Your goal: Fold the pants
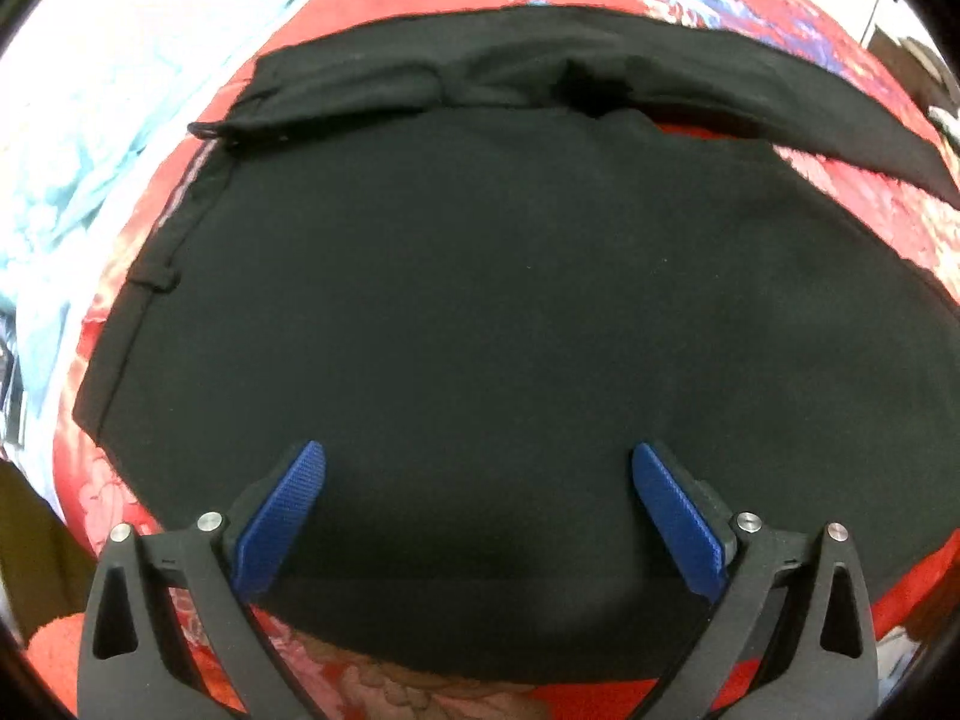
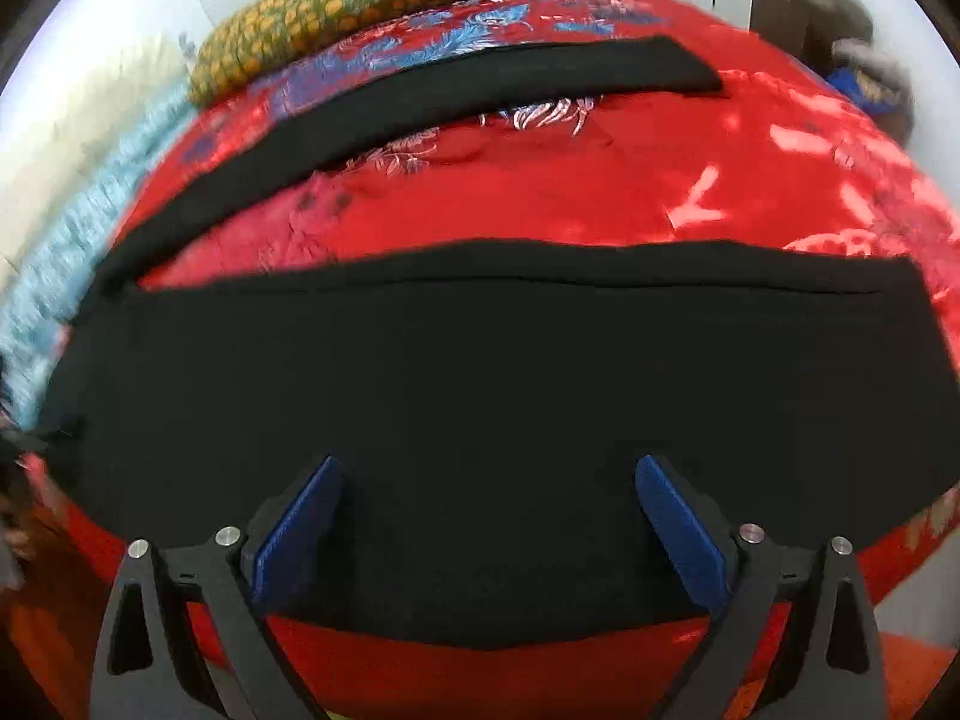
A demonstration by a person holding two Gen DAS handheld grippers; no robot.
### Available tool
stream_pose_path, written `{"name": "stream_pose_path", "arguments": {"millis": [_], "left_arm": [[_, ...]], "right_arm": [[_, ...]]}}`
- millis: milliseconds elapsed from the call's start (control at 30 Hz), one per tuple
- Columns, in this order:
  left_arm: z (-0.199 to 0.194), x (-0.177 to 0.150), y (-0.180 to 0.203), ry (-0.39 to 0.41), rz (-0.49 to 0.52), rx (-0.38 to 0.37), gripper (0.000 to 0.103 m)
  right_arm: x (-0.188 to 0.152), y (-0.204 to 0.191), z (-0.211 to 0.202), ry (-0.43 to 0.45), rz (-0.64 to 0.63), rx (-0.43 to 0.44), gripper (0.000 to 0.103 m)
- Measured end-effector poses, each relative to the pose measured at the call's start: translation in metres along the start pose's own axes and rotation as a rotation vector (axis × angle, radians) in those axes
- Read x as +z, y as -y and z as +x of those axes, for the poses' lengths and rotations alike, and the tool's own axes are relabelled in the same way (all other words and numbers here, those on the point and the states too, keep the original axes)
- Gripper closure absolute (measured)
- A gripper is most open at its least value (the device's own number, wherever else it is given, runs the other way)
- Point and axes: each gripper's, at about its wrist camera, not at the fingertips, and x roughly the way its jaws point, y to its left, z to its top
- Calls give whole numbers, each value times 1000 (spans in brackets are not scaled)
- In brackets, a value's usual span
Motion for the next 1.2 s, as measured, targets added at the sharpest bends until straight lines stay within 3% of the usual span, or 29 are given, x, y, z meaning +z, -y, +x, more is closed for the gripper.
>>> {"name": "stream_pose_path", "arguments": {"millis": [100,200,300,433,700,1200], "left_arm": [[-8,1,-8,81,-35,0,1],[-10,10,-22,124,-89,17,1],[5,4,-35,86,-116,27,0],[6,0,-31,108,-52,51,0],[6,-7,-30,151,-42,65,0],[7,-9,-26,154,-29,102,1]], "right_arm": [[3,-4,8,-7,-20,-27,0],[-4,-1,9,50,-9,-27,0],[-7,-4,10,85,-10,-55,0],[-3,-2,11,101,0,-57,0],[-2,-3,13,93,17,-91,0],[-2,-4,14,92,7,-91,0]]}}
